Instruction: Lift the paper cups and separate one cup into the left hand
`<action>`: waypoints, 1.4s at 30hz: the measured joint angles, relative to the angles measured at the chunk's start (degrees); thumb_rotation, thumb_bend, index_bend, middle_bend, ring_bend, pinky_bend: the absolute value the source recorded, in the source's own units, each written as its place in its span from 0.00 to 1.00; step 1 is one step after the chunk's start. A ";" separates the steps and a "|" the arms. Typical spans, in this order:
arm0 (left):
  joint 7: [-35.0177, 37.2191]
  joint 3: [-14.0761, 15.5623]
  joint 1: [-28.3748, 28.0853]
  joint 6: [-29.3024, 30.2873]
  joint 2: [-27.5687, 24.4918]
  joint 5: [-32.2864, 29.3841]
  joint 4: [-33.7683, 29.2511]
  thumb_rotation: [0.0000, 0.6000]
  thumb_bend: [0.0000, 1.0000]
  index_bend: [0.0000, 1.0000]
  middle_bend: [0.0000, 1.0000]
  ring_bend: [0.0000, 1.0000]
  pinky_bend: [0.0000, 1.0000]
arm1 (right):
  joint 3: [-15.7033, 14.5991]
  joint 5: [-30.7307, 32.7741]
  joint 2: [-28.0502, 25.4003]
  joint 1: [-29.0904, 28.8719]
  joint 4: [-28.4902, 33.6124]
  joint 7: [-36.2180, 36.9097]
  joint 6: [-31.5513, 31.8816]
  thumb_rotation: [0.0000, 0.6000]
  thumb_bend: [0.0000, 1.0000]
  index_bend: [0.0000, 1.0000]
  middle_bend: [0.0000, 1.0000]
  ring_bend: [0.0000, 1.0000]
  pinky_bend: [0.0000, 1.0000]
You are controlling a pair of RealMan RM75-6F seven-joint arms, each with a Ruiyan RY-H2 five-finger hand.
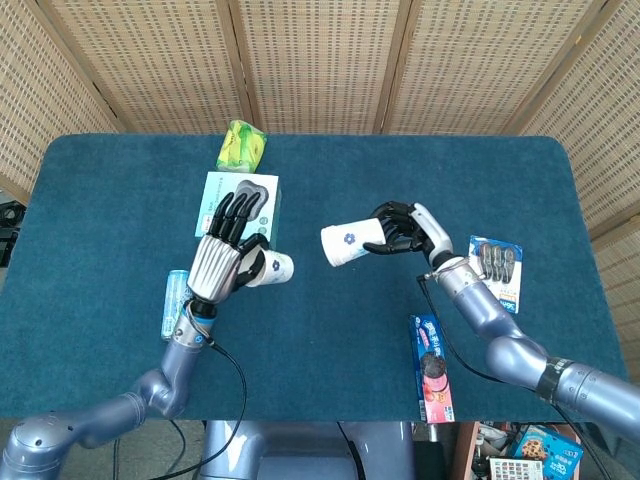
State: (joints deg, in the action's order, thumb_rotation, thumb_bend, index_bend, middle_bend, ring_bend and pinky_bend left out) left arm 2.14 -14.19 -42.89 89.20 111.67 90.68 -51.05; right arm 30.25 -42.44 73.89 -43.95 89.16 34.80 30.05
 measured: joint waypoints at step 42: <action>-10.65 6.95 3.29 -21.33 -18.06 -6.77 -17.13 1.00 0.24 0.00 0.00 0.00 0.00 | -21.26 -29.91 2.89 6.51 -15.66 -36.15 28.28 1.00 0.00 0.00 0.00 0.04 0.06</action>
State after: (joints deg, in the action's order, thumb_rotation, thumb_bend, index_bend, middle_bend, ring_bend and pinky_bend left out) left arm -8.51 -7.24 -39.60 67.87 93.61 83.91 -68.18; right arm 9.00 -72.35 76.78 -37.44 73.50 -1.35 58.33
